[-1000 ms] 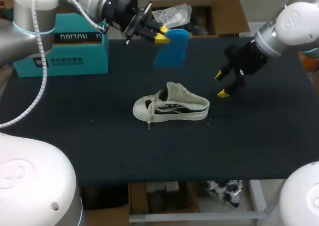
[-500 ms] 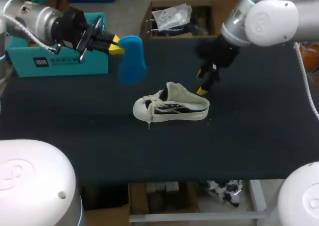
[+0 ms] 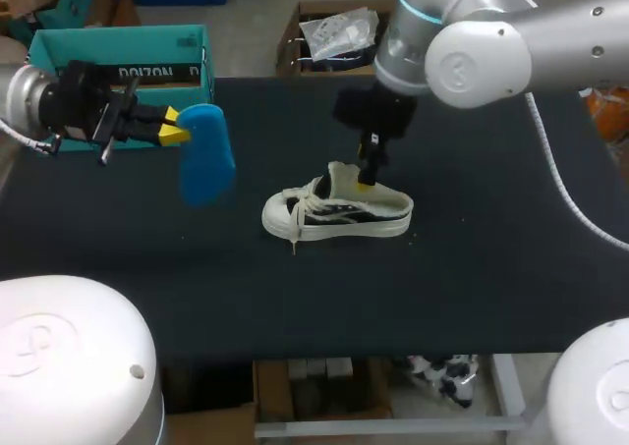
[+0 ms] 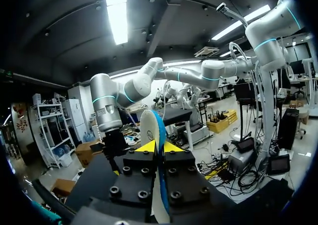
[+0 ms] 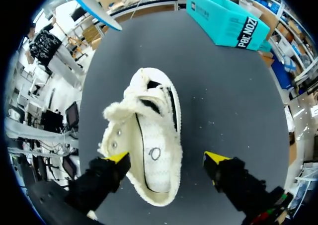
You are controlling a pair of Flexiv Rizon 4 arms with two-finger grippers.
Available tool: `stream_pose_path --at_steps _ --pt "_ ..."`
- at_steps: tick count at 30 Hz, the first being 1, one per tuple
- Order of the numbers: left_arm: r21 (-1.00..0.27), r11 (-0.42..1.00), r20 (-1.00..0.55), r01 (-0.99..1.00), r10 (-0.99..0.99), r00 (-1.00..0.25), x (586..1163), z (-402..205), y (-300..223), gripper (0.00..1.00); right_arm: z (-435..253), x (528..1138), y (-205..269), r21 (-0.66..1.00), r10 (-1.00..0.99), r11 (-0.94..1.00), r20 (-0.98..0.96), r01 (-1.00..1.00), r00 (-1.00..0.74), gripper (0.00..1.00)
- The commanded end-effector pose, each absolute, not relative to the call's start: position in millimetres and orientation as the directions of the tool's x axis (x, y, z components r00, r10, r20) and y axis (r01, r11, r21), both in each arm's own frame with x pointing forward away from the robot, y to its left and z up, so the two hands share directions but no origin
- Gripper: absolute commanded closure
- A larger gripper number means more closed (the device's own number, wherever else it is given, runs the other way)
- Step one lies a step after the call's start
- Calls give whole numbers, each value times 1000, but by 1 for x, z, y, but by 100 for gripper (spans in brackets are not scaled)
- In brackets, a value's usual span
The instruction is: Open the shoe tongue, take the insole out of the shoe, put the insole back into the shoe, and pack the shoe into the shoebox
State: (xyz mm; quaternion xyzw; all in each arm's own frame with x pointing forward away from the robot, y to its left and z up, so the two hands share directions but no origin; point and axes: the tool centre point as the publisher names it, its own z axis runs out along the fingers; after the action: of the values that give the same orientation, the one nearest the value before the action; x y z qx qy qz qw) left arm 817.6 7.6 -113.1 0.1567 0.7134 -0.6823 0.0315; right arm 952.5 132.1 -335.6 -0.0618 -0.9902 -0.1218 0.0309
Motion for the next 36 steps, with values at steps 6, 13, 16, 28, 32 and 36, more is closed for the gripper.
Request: stream_pose_path --at_steps 6,13,16,28,32,36 --pt "-967 36 -252 252 -6 -968 810 -117 27 100 -349 958 145 76 134 987 71 139 -988 31" --pt "-969 44 -243 242 -13 -970 809 -120 31 100 -354 957 143 43 165 985 77 169 -983 100" --pt "-970 46 -240 239 -12 -971 811 -121 31 100 -355 955 142 39 173 984 73 176 -982 100" --pt "-969 37 -243 245 52 -969 829 -122 26 100 -349 949 142 24 270 962 57 272 -961 100" --pt "-958 32 -277 284 136 -951 835 -121 9 100 -340 942 139 40 403 913 67 406 -913 100" --pt "-947 10 -310 320 224 -924 843 -122 -8 100 -331 933 137 88 535 836 88 542 -840 100"
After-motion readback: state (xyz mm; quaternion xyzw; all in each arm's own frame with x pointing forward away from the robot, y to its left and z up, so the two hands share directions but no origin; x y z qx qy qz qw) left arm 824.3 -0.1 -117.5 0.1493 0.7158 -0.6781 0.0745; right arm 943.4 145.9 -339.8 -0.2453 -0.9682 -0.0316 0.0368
